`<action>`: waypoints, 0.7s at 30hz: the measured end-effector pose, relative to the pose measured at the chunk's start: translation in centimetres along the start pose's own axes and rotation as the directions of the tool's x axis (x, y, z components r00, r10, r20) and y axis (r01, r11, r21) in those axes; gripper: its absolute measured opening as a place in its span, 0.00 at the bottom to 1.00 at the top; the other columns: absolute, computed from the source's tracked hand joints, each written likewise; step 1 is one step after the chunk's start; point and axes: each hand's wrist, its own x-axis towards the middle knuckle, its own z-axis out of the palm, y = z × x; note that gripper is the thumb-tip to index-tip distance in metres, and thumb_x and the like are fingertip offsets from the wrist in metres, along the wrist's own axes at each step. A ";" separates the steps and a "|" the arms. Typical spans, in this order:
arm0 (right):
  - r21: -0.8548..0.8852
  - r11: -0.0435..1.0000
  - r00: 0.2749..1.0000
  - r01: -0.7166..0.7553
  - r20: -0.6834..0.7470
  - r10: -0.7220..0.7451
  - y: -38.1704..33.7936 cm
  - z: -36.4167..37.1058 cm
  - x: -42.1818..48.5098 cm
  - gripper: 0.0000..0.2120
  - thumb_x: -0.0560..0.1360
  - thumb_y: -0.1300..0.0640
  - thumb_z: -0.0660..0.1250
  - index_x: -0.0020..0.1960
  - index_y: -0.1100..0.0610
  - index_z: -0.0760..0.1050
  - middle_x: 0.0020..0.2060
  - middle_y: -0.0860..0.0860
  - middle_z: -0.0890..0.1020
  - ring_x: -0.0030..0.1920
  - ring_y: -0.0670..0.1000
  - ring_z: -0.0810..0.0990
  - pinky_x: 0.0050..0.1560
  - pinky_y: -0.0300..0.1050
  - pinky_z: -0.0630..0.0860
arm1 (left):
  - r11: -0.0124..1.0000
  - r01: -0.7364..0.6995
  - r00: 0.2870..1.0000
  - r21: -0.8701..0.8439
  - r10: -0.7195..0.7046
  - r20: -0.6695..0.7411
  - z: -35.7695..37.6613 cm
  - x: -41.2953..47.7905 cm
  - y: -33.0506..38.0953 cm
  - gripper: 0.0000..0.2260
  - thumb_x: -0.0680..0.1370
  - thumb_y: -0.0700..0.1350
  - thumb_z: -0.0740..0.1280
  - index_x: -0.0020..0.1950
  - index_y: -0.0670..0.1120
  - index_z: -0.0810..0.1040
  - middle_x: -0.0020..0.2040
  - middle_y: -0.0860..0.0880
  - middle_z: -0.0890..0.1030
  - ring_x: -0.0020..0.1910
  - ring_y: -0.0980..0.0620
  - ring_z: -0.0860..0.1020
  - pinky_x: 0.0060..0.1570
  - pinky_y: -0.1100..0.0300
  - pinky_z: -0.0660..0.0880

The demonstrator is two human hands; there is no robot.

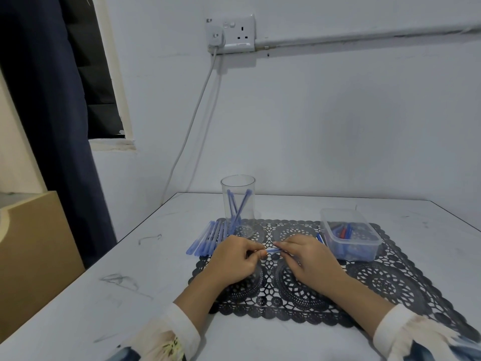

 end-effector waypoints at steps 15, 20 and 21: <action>-0.013 0.998 0.993 0.056 -0.101 -0.057 -0.2 -0.5 0.1 0.12 0.71 0.56 0.63 0.49 0.54 0.82 0.39 0.47 0.82 0.38 0.47 0.79 0.40 0.40 0.76 | 1.000 -0.019 1.000 -0.018 0.019 -0.021 0.1 0.1 -0.2 0.10 0.77 0.49 0.65 0.56 0.53 0.81 0.36 0.51 0.83 0.30 0.58 0.73 0.39 0.58 0.76; -0.009 0.998 0.992 0.067 -0.108 -0.067 -0.1 -0.4 0.1 0.11 0.67 0.61 0.69 0.49 0.55 0.82 0.38 0.48 0.81 0.37 0.48 0.79 0.37 0.40 0.76 | 0.999 -0.031 0.999 -0.024 0.030 -0.018 0.1 0.0 -0.2 0.10 0.76 0.49 0.66 0.56 0.53 0.81 0.36 0.52 0.83 0.29 0.60 0.72 0.37 0.61 0.74; 0.001 0.998 0.993 0.067 -0.101 -0.066 0.0 -0.4 0.1 0.12 0.66 0.64 0.70 0.49 0.56 0.82 0.39 0.48 0.81 0.37 0.49 0.79 0.37 0.40 0.76 | 0.999 -0.031 0.999 -0.024 0.031 -0.015 0.1 0.0 -0.1 0.10 0.76 0.49 0.66 0.56 0.52 0.81 0.37 0.52 0.83 0.29 0.60 0.72 0.38 0.61 0.74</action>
